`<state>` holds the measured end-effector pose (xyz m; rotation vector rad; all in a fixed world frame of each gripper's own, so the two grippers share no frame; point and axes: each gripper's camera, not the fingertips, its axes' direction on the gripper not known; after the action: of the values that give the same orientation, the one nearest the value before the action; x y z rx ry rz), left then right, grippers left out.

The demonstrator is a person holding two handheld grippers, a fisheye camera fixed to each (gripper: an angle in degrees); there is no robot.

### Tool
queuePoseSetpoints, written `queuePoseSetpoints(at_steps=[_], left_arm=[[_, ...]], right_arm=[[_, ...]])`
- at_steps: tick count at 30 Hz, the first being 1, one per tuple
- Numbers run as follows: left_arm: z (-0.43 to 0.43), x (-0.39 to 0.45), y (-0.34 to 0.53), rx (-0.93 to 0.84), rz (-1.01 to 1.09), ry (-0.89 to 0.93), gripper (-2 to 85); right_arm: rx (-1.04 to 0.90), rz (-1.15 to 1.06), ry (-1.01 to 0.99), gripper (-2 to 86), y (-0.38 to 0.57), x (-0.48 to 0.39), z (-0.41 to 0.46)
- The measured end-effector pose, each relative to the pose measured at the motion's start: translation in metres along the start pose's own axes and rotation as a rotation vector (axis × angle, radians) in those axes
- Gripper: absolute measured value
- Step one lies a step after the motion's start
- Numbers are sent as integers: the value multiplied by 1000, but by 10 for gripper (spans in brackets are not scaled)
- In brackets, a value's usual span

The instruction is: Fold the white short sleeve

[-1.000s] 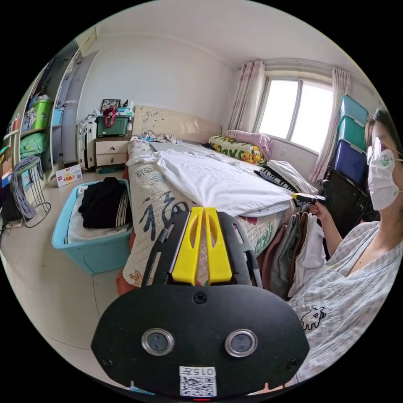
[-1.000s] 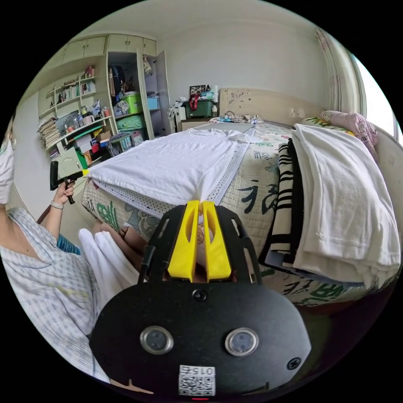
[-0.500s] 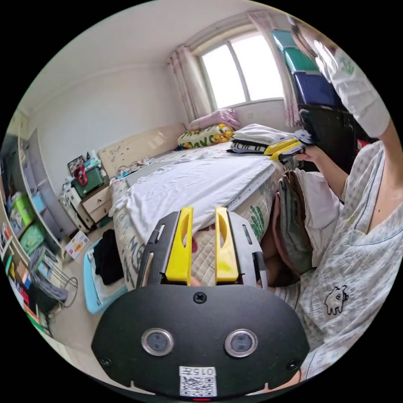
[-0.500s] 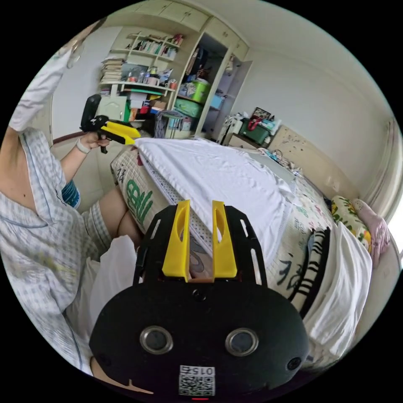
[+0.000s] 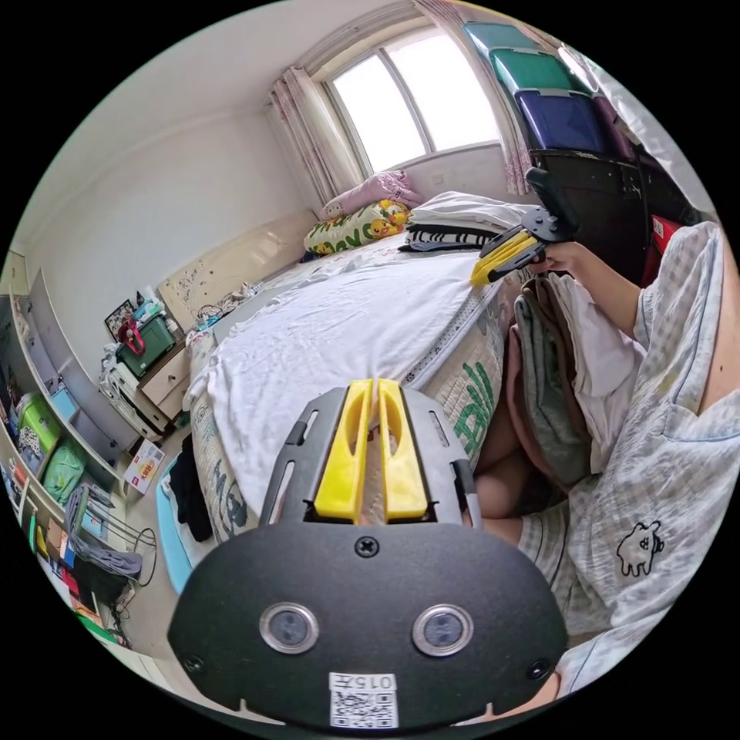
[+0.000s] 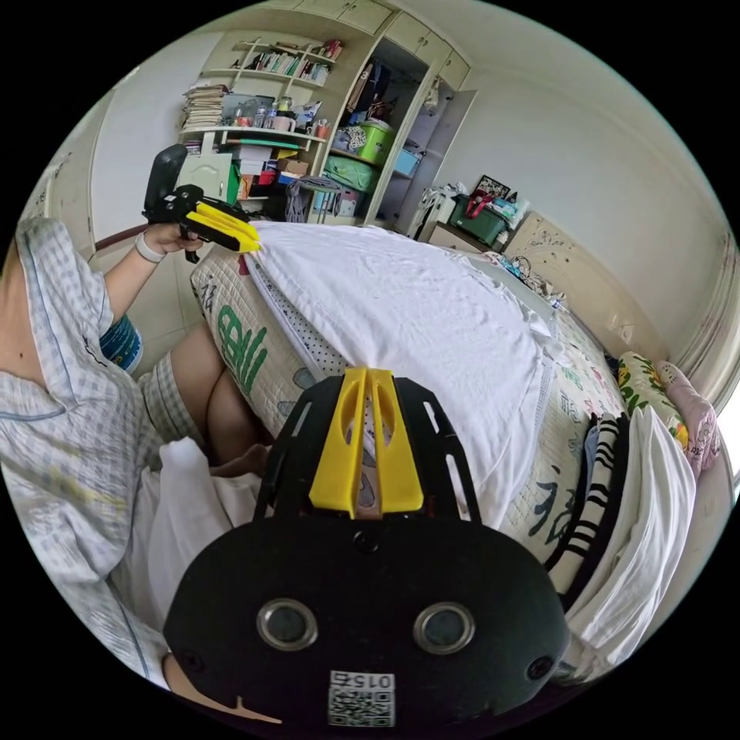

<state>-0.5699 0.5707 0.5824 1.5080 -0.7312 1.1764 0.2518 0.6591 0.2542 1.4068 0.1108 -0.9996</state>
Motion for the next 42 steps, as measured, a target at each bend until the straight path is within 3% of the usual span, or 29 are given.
queuePoseSetpoints(at_steps=[11,20,28,33,37,39,42], left_arm=[[-12,-20,11,-1,-57,-42,23],[-5,-62,67,-54,-240,-101,54],[16,-82,90,-100,-197,-77,20],[17,-115,89,-115,-160,-7,16],[11,-144,88,1,-216,-63,12],[28,-164,82,47,-250,-84,9],[67,-192,74,78,-293,-49,4]], right_arm=[[52,8,-2,54,-31,-20,-39],[0,48,-6,27,-80,-13,-72],[-61,28,18,9,-144,-6,-126],[-17,123,-140,49,-190,62,-209],[187,341,-10,60,-211,138,-277],[318,584,90,89,-221,197,-308],[370,672,72,105,-252,258,-324]])
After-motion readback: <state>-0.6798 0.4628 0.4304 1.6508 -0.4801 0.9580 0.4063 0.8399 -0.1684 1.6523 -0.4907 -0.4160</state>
